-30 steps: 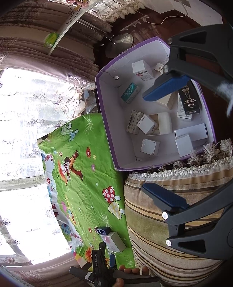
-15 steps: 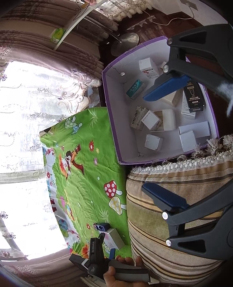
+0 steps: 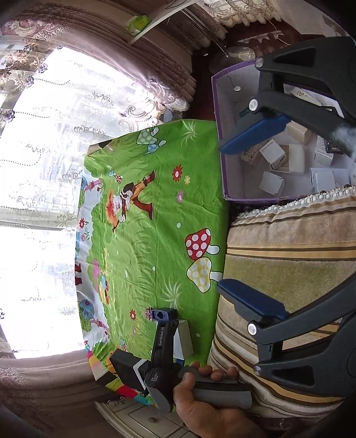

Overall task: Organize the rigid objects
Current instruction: 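Grasp the pink-print white box with left tool while right grasps navy holder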

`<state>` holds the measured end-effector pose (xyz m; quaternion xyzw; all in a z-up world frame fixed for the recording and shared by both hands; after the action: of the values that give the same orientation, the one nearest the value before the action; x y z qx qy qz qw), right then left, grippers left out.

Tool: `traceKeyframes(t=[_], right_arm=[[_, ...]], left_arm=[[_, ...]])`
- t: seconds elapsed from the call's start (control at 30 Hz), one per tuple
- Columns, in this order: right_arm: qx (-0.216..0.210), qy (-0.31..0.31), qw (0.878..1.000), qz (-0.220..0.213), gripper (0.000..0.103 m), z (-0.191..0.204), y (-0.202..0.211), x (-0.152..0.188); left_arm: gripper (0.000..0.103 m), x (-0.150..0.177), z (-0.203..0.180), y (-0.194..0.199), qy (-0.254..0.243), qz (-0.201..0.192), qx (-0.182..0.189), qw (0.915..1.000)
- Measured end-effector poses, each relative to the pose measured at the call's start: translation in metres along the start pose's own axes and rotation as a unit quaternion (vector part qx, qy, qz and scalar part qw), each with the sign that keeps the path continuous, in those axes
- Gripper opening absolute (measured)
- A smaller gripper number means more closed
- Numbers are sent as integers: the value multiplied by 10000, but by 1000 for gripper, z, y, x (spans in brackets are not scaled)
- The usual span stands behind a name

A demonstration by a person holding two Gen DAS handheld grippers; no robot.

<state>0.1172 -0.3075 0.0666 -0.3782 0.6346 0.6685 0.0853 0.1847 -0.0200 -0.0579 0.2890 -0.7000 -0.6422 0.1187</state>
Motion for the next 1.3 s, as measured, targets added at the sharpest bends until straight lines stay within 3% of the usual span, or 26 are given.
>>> traceKeyframes(t=[0.1,0.2,0.33,0.4,0.6,0.87,1.0,1.2,1.3], right_arm=[[-111,183,9997,107,94,19,-14,-14],[-214,340,9989,240,94,37,-28,-26],[-335,498,9975,364,94,61,-45,-39],[-374,550,9969,421,94,72,-54,-45],[-470,769,9943,566,94,108,-86,-58],[-546,831,9920,777,93,142,-137,-84],[-621,920,9892,953,90,158,-161,-89],[-722,979,9825,1408,60,173,-197,-90],[-875,948,9794,1554,32,176,-207,-87]], left_arm=[[95,3,6,6,19,-36,185,9998],[95,11,17,19,87,-132,595,9981],[95,17,35,45,239,-489,1309,9899],[95,17,44,59,312,-799,1428,9860],[95,16,70,90,519,-1632,1162,9784],[95,12,78,91,402,-1986,932,9748],[95,6,92,89,635,-2059,981,9716],[95,5,94,84,707,-2021,1058,9711],[95,6,87,86,530,-2105,1113,9698]])
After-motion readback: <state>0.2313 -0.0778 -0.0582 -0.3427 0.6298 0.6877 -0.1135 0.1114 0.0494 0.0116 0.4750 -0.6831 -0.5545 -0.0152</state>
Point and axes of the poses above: each gripper's, at about its wrist camera, not at the fingertips, and y roughly against the way its jaws point, z to its left, x to its underside, the point moved 2 cm from there along -y, roughly the way its jaws point, and after that the axes turned 4 degrees about z, right-handed, at the moved point
